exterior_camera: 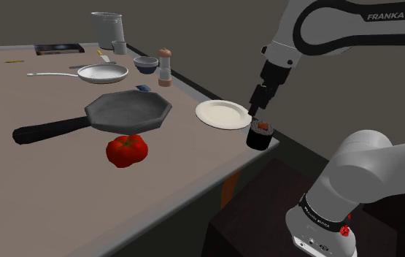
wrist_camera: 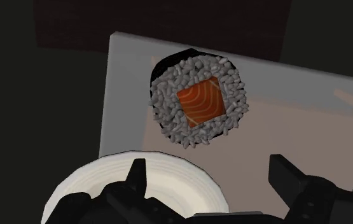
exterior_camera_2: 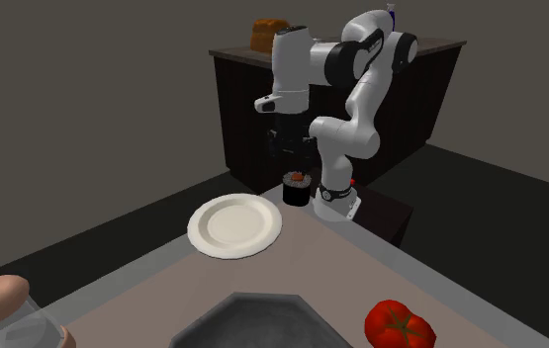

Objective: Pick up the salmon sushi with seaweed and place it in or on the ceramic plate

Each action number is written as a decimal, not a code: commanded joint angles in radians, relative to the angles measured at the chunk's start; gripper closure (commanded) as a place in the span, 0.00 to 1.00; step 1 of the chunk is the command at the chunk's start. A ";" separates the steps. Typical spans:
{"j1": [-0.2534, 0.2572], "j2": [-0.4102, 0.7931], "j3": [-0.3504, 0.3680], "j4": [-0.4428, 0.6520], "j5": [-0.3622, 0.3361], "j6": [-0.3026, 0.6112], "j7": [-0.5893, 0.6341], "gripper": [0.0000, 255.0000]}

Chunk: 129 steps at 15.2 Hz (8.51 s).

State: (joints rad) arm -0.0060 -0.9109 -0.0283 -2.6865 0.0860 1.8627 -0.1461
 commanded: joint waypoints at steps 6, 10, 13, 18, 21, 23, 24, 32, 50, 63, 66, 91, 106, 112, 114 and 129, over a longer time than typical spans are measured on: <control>0.000 -0.016 -0.013 -0.132 0.031 0.121 0.001 0.00; 0.005 0.003 -0.009 -0.171 0.038 0.179 -0.001 0.00; 0.005 0.003 -0.009 -0.171 0.038 0.179 -0.001 0.00; 0.005 0.003 -0.009 -0.170 0.038 0.179 -0.001 1.00; 0.005 0.003 -0.009 -0.170 0.038 0.178 -0.001 1.00; 0.005 0.004 -0.009 -0.169 0.038 0.178 -0.001 1.00; 0.005 0.003 -0.009 -0.170 0.038 0.178 -0.001 1.00; 0.039 -0.181 -0.037 -0.159 0.003 0.018 -0.109 0.00; 0.049 -0.152 -0.028 -0.248 0.014 0.137 -0.111 1.00; 0.050 -0.160 -0.026 -0.171 0.013 0.052 -0.100 1.00; 0.050 -0.159 -0.025 -0.130 0.012 0.013 -0.095 1.00; 0.079 0.627 -0.140 0.538 0.030 0.117 -0.219 1.00; 0.082 0.674 -0.146 0.380 0.052 0.319 -0.256 1.00; 0.083 0.678 -0.146 0.373 0.054 0.331 -0.258 1.00; 0.083 0.678 -0.146 0.373 0.054 0.331 -0.258 1.00; 0.073 0.624 -0.150 0.448 0.033 0.202 -0.245 0.00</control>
State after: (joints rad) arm 0.0667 -0.2859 -0.1782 -2.2391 0.1195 2.0663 -0.3917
